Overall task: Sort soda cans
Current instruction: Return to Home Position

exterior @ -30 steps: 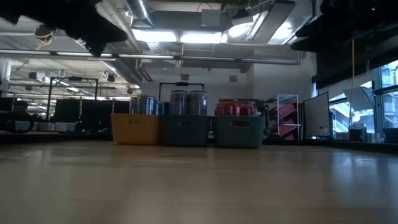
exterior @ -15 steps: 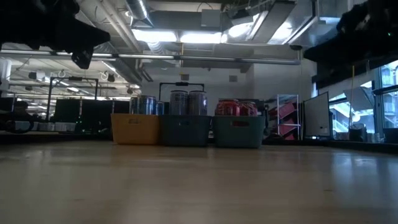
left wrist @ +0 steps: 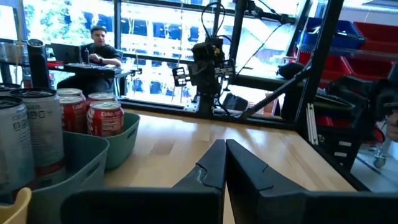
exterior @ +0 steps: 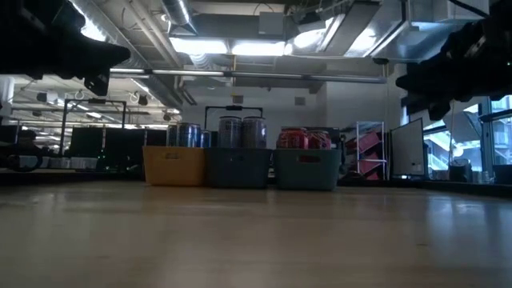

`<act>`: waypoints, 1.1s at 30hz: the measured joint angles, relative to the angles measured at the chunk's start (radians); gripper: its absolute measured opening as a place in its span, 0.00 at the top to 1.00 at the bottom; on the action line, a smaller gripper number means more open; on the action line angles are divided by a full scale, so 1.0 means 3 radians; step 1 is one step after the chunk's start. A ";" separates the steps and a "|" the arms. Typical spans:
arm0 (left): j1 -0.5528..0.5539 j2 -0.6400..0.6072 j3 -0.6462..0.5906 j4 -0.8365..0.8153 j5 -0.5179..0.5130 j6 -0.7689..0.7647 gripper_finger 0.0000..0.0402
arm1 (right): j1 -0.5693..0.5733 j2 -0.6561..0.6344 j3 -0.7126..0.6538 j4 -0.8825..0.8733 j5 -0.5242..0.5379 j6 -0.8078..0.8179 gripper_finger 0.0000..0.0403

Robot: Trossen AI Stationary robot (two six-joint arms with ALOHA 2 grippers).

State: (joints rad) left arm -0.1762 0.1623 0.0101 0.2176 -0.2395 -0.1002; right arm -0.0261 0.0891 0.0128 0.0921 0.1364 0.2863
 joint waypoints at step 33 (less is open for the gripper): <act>0.0569 -0.0488 0.0000 -0.0577 0.0056 0.0511 1.00 | 0.0000 -0.0091 -0.0014 -0.0179 -0.0141 -0.0204 0.99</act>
State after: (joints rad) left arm -0.0055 0.0158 0.0101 0.0444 -0.2226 0.0531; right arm -0.0261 0.0619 0.0086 0.0383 0.0940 0.2252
